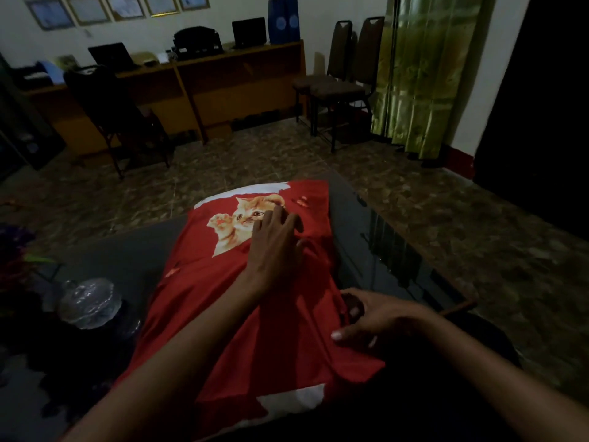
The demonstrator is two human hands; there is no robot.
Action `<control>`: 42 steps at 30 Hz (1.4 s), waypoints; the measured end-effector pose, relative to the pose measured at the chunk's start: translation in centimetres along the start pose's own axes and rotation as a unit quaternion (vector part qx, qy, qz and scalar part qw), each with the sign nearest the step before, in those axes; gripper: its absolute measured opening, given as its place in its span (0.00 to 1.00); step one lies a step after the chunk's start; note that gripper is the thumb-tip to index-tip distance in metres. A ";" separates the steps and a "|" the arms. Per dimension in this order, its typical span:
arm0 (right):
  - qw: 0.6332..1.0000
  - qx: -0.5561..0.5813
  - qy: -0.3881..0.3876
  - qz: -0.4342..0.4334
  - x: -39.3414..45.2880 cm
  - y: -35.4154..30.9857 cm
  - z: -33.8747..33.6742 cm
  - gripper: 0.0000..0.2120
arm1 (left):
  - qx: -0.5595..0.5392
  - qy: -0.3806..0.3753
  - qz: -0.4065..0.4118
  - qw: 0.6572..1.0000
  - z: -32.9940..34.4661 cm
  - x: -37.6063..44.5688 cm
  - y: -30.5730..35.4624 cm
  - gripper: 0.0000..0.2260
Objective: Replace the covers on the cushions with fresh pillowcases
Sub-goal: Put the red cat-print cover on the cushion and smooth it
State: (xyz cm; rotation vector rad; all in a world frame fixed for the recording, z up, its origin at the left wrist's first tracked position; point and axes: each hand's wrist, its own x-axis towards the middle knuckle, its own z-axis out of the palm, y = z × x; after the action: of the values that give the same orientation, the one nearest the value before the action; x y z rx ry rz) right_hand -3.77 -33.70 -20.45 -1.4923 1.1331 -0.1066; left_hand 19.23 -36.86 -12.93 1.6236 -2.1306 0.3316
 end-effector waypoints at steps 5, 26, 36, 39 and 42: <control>0.982 0.148 0.117 -0.003 0.6 -0.5 -0.9 0.10 | -0.027 -0.067 0.112 0.991 -0.9 -6.4 -0.2 0.21; 0.926 -0.188 0.308 -0.108 8.8 -11.1 2.3 0.23 | -0.089 -0.101 -0.241 0.961 -1.1 -14.5 -7.0 0.39; 0.931 0.131 0.335 0.068 9.3 -7.3 0.3 0.53 | -0.143 -0.164 -0.276 0.936 -2.7 -12.5 -7.3 0.26; 0.944 0.224 0.227 0.082 12.0 -3.4 -0.4 0.56 | -0.125 -0.156 -0.289 0.936 -3.0 -10.4 -6.8 0.26; 0.936 0.275 0.210 0.059 8.9 -5.8 0.9 0.41 | -0.107 -0.145 -0.242 0.953 -3.5 -8.0 -4.6 0.24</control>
State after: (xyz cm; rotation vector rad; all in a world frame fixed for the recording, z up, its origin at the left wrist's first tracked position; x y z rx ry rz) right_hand 4.76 -40.13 -20.65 -0.9150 1.3846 -0.6337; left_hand 26.03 -29.78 -14.05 2.0809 -1.7908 -0.2984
